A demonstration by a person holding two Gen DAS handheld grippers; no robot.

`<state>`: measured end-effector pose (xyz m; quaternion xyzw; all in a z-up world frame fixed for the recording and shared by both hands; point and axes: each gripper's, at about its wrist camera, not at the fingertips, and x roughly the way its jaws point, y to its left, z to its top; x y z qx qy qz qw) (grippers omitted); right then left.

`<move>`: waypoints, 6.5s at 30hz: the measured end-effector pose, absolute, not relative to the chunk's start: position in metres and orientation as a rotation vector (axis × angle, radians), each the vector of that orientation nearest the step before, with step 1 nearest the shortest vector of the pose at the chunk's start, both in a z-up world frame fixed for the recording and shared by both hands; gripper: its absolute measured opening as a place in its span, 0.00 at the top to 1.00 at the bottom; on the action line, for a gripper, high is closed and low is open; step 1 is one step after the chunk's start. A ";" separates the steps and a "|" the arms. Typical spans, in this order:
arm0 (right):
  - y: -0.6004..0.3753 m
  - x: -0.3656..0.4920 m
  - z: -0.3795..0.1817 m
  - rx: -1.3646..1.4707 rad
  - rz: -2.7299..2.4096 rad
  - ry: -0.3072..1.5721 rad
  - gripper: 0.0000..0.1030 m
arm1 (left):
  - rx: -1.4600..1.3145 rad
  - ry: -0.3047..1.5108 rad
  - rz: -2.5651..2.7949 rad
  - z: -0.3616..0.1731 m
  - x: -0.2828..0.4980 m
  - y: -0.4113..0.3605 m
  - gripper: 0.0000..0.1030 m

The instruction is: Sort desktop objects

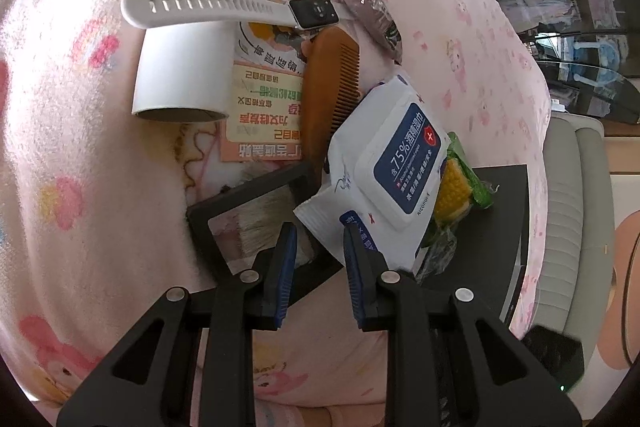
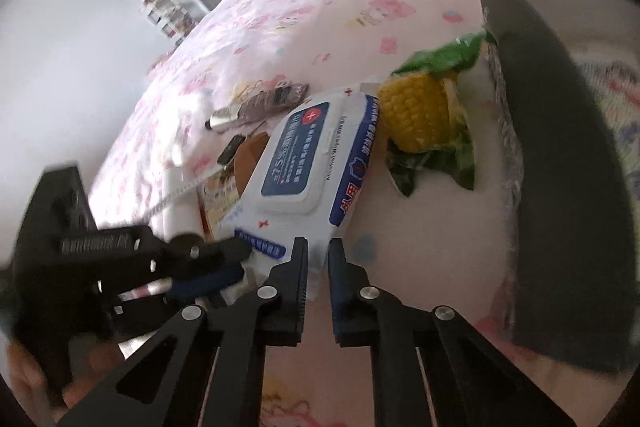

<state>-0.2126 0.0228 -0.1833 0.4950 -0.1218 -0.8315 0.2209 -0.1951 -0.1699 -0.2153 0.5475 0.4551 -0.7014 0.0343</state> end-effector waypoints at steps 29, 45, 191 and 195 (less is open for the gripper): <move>0.004 -0.237 -0.189 1.420 -2.214 -0.285 0.89 | 1.561 1.555 -2.119 -0.219 -0.193 -0.176 0.73; -0.011 -0.188 -0.162 1.357 -2.067 -0.232 0.95 | 1.538 1.534 -2.125 -0.202 -0.159 -0.182 0.70; 0.113 -0.148 -0.194 1.346 -2.127 -0.363 0.77 | 1.850 0.917 -2.358 -0.186 -0.114 -0.085 0.53; 0.109 -0.142 -0.189 1.387 -2.111 -0.282 0.77 | 1.887 0.887 -2.314 -0.193 -0.120 -0.081 0.53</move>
